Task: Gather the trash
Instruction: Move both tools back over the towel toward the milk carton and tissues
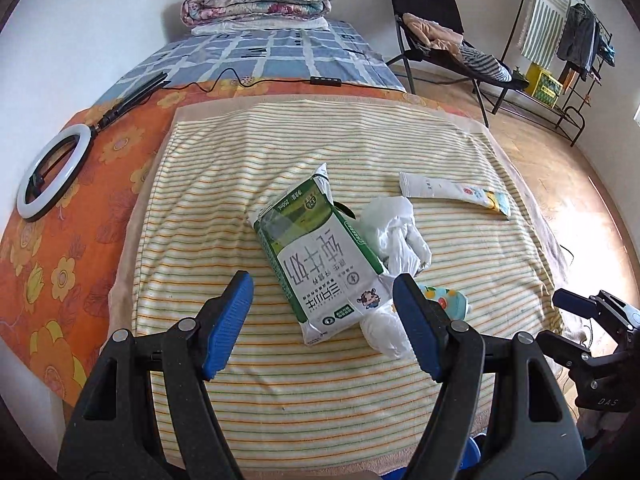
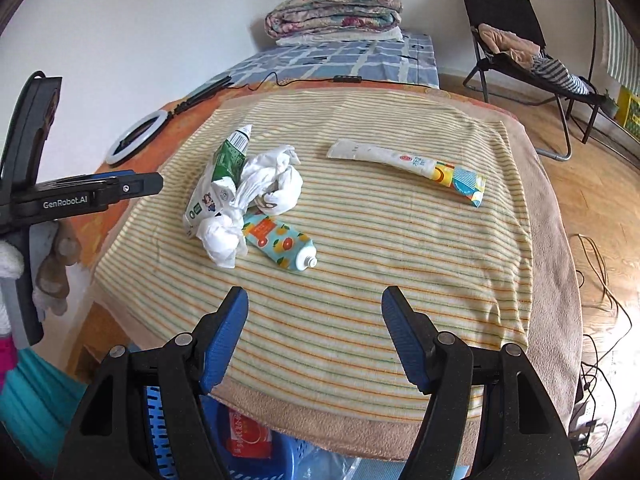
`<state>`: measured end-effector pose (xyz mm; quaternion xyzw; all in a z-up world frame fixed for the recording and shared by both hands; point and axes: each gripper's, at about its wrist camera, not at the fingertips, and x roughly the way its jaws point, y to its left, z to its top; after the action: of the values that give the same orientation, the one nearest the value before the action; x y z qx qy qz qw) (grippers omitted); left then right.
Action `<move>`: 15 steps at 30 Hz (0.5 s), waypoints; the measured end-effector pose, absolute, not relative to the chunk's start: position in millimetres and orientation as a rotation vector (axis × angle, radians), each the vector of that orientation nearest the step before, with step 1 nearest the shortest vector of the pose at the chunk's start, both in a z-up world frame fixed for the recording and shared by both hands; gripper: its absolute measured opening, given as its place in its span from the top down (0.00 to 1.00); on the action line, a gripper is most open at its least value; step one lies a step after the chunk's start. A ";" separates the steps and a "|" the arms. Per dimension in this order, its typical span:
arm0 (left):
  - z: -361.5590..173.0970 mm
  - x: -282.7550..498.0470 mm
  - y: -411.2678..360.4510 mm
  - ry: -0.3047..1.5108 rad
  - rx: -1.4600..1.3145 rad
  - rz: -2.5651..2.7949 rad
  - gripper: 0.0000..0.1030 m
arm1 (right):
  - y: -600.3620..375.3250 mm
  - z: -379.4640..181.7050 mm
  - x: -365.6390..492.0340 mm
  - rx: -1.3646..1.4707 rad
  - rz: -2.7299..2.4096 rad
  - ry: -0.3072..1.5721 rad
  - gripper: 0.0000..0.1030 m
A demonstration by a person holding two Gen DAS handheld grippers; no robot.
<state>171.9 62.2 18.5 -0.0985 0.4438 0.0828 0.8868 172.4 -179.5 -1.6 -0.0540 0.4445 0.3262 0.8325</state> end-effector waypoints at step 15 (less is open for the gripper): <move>-16.6 244.8 75.8 1.024 -0.239 0.250 0.28 | -140.6 -13.0 226.1 -0.029 0.741 1.019 0.33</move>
<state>244.8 75.8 -16.6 -0.1137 0.4877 0.1191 0.8574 226.1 -140.6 -13.0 -0.0137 0.4766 0.3463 0.8079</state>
